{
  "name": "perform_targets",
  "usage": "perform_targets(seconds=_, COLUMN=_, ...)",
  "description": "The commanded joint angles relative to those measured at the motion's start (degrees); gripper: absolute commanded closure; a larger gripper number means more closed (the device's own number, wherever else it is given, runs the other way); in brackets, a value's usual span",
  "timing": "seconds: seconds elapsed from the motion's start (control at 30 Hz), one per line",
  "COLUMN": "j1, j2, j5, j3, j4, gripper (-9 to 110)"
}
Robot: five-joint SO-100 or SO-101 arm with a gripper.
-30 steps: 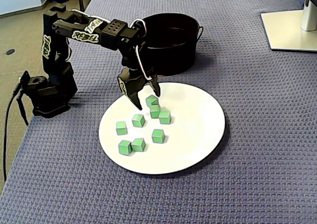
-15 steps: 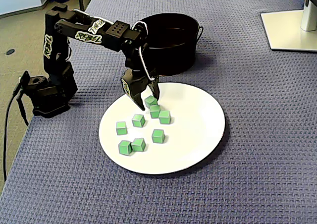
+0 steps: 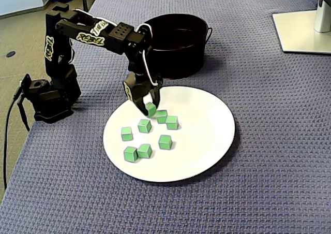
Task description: Pick up the items on the white plate and put them in the black container.
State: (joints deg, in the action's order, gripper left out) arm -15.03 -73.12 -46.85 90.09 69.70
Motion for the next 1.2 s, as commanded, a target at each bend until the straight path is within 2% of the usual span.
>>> perform_targets(seconds=0.0, j1=-1.49, j2=-14.24, j5=7.38, j3=-6.86, j4=10.11, gripper=101)
perform_targets(seconds=0.13, j1=-1.05, j2=-27.33, j5=14.85, j3=-14.59, j4=16.88, gripper=101)
perform_targets(seconds=0.27, j1=8.44, j2=-35.42, j5=19.51, j3=-29.00, j4=24.52, gripper=102)
perform_targets(seconds=0.4, j1=22.85, j2=-32.52, j5=23.20, j3=-44.91, j4=27.25, gripper=102)
perform_targets(seconds=0.57, j1=36.83, j2=-19.86, j5=23.91, j3=-52.73, j4=25.40, gripper=102)
perform_targets(seconds=0.83, j1=39.90, j2=5.54, j5=26.28, j3=-49.04, j4=20.21, gripper=102)
perform_targets(seconds=1.1, j1=42.89, j2=15.03, j5=27.60, j3=-45.35, j4=16.17, gripper=102)
perform_targets(seconds=1.13, j1=43.33, j2=15.12, j5=27.60, j3=-45.18, j4=16.17, gripper=98)
perform_targets(seconds=1.17, j1=43.68, j2=15.12, j5=27.51, j3=-45.18, j4=16.35, gripper=88)
